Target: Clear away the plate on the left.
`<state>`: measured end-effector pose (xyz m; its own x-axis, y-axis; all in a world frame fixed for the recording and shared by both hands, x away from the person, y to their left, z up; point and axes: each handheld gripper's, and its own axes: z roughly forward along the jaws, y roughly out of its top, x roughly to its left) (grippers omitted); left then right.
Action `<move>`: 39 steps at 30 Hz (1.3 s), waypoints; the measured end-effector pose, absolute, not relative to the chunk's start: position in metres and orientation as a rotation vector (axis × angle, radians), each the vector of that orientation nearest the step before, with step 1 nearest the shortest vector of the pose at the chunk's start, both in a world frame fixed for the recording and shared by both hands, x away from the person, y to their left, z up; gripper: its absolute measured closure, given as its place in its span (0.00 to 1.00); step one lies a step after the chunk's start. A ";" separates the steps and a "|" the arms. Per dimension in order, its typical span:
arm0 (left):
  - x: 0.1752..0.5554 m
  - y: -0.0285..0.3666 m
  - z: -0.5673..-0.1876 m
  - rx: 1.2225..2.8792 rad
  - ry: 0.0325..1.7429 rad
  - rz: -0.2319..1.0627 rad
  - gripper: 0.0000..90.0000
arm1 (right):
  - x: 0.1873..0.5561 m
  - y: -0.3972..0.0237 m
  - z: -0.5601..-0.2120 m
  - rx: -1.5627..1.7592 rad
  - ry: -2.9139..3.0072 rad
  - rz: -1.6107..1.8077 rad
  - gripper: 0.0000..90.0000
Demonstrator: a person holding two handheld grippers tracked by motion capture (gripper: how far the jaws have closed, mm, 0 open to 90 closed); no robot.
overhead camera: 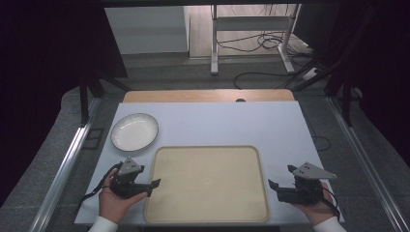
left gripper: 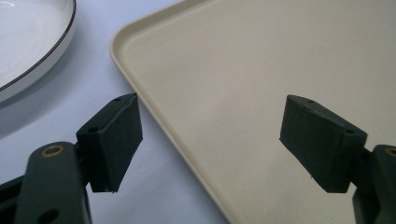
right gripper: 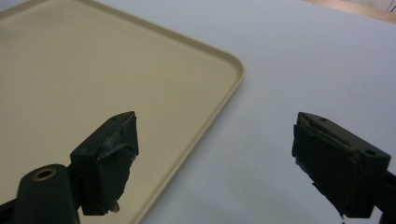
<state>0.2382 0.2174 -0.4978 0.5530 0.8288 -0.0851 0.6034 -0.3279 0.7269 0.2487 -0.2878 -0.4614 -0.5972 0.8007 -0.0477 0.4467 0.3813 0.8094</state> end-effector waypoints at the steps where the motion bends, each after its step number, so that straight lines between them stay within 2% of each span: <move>1: 0.239 0.218 -0.498 2.060 1.147 0.395 0.23 | 0.249 -0.288 -0.462 1.074 2.214 1.099 0.17; 18: 0.231 0.219 -0.497 2.067 1.134 0.403 0.23 | 0.246 -0.280 -0.457 1.053 2.209 1.118 0.18; 39: 0.239 0.221 -0.495 2.051 1.132 0.396 0.22 | 0.242 -0.287 -0.458 1.068 2.181 1.121 0.18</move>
